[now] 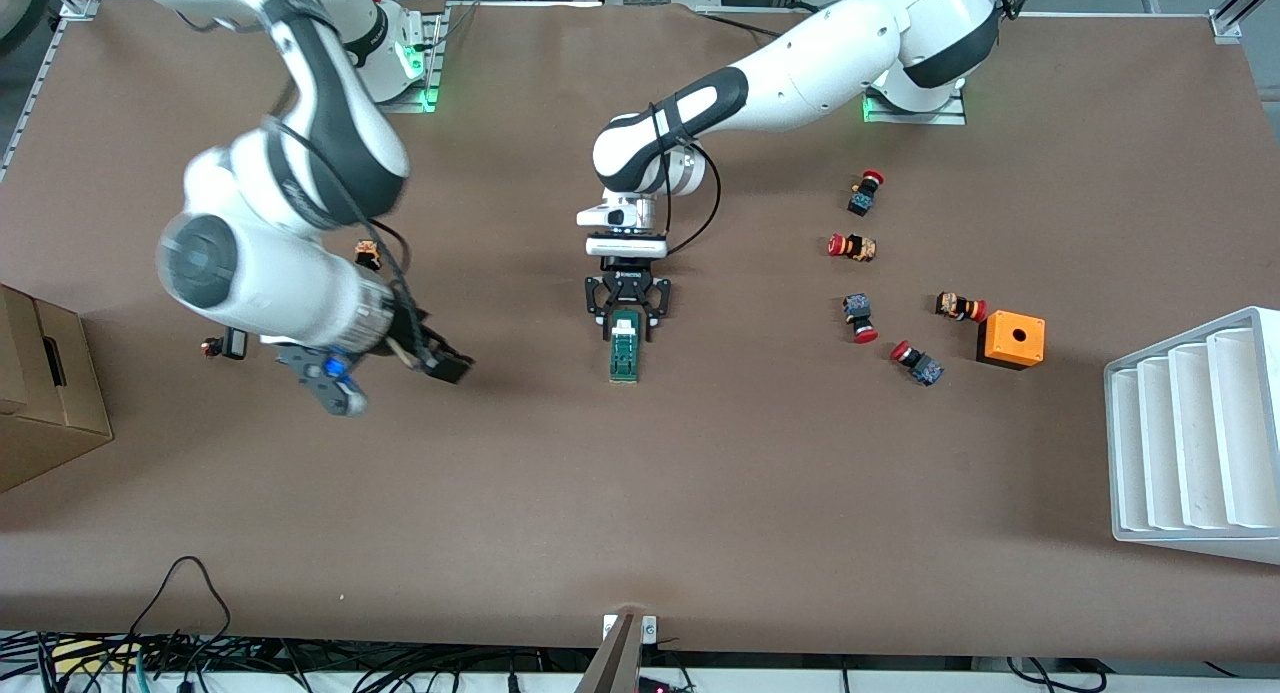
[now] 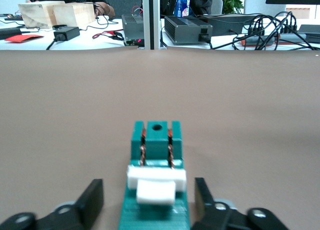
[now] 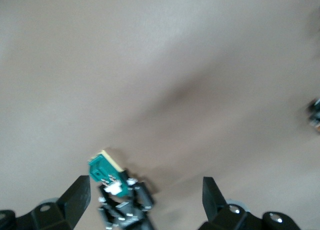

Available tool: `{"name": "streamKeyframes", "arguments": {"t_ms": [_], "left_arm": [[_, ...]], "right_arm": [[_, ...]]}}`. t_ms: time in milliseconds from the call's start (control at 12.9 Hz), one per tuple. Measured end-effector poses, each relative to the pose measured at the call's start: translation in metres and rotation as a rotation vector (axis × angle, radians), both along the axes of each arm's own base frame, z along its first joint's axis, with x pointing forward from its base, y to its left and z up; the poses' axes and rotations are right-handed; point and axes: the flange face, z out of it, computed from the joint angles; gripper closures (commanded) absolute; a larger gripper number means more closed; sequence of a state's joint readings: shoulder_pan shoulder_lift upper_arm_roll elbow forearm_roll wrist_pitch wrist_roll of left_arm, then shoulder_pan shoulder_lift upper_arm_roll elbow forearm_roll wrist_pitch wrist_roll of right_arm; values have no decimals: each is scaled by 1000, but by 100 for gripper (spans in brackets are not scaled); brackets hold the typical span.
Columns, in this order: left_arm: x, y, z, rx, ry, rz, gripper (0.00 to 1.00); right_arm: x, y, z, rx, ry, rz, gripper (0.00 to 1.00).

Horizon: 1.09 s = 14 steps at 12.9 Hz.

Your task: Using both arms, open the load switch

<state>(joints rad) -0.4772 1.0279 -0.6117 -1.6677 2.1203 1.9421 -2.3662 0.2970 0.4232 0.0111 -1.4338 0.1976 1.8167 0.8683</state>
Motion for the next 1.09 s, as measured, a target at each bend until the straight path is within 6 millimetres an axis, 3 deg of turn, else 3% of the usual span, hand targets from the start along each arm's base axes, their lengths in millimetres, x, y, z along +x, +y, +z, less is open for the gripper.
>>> {"name": "streamKeyframes", "arguments": {"t_ms": [310, 388, 543, 853, 1086], "left_arm": [[11, 1, 17, -19, 19, 14, 1], [11, -3, 26, -27, 30, 15, 1], [6, -13, 49, -34, 73, 28, 1], [7, -25, 120, -19, 152, 61, 1], [27, -16, 189, -13, 265, 62, 1]], "right_arm": [[-35, -94, 52, -28, -82, 339, 1], [-47, -123, 65, -36, -107, 427, 1], [-69, -163, 84, -60, -140, 561, 1], [-97, -207, 100, -92, -161, 672, 1], [-92, -209, 104, -106, -161, 678, 1]]}}
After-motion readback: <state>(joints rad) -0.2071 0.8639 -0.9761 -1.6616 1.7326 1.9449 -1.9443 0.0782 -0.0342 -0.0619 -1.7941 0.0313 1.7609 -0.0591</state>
